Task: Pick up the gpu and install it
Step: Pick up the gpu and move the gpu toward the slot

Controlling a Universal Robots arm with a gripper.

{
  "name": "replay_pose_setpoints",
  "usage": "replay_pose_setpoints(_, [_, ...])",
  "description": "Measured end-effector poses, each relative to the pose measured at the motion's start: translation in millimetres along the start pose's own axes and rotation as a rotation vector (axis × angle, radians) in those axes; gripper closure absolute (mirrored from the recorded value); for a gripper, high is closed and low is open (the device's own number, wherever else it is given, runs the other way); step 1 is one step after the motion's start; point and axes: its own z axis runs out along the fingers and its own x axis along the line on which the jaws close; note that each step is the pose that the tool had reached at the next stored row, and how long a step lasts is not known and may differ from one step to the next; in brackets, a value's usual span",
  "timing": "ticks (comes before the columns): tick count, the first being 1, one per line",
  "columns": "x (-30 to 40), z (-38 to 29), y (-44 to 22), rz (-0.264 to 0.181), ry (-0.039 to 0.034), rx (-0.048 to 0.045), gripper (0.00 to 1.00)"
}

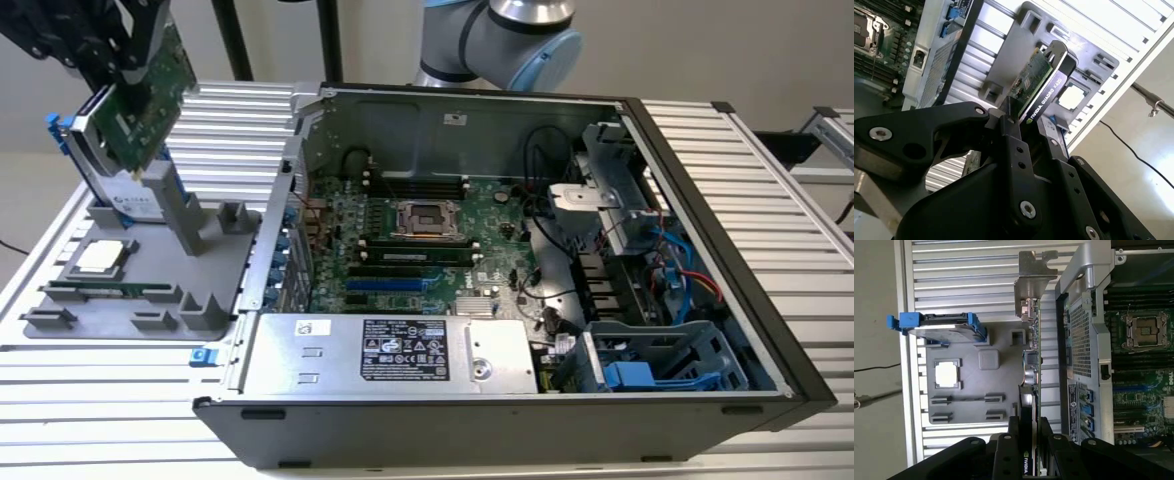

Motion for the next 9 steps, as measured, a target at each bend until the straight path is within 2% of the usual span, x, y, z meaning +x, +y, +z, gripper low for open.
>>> replay_pose_setpoints(9, [0.0,-2.4,0.1,0.000,0.0001,0.0001,1.00])
